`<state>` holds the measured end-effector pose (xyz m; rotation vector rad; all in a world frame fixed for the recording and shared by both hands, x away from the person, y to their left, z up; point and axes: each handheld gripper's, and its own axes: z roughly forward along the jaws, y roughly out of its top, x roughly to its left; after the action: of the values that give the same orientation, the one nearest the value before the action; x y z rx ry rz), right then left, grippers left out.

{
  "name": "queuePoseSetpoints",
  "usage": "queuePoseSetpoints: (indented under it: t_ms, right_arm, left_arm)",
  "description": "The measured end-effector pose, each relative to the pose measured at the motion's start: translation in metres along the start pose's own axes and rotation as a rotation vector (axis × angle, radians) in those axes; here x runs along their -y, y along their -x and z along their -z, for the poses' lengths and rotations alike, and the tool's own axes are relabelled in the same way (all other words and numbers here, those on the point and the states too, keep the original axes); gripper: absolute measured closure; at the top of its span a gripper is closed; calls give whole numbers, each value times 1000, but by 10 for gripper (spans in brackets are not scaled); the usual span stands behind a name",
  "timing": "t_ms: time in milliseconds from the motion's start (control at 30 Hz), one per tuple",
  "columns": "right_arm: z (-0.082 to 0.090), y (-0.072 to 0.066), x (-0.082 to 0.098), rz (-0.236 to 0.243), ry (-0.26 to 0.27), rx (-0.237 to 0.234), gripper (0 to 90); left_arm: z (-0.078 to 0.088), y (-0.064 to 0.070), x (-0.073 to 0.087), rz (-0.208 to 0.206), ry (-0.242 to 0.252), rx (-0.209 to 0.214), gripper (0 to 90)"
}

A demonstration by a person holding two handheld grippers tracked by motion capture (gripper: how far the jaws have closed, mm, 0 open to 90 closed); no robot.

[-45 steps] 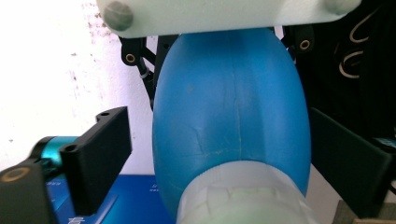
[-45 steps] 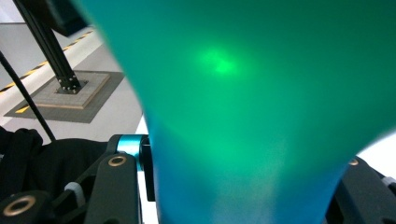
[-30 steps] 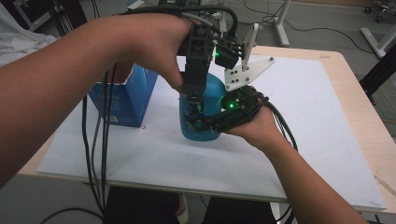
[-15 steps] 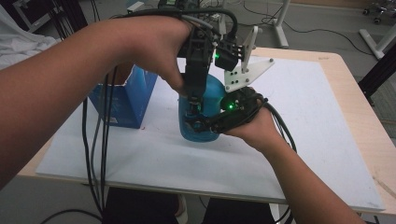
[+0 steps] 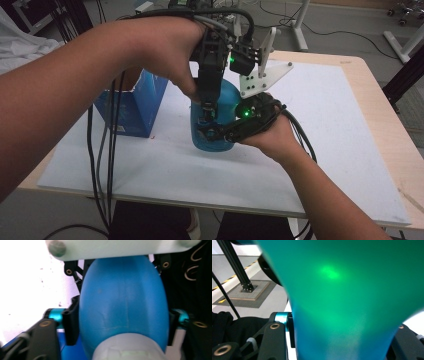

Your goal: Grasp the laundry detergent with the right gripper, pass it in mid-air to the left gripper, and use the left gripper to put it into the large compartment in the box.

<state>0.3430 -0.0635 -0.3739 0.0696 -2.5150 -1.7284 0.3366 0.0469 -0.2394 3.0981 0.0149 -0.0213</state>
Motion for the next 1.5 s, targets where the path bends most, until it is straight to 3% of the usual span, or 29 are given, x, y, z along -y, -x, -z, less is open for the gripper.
queuePoseSetpoints:
  t_ms: [700,767,833,900,1033,1133,1367,1433,1467,1500]
  right_arm:
    - [-1,-1,0,12,2,12,445]
    - [-1,-2,-1,18,1,16,416]
    - [0,-5,0,7,-20,35,323]
    - [4,-4,2,-33,-43,39,272]
    - [22,-9,5,-43,-73,63,218]
    - [39,-12,3,-47,-108,85,131]
    - [77,-11,-4,-41,-207,132,122]
    - [84,-9,-9,-44,-244,152,21]
    - [87,-9,-12,-41,-269,172,20]
    - [90,-8,-15,-43,-284,164,20]
  left_arm:
    - [-2,4,0,-13,0,-17,388]
    - [-2,5,-1,-23,2,-12,389]
    - [-1,6,-2,-29,4,-4,388]
    - [0,6,-1,-26,10,-2,388]
    - [7,6,5,-5,20,1,388]
    - [12,4,9,10,24,-3,388]
    - [25,1,21,74,9,-17,387]
    - [30,-1,24,99,19,-14,387]
    - [33,-1,26,115,23,-13,386]
    - [35,-1,28,125,29,-10,387]
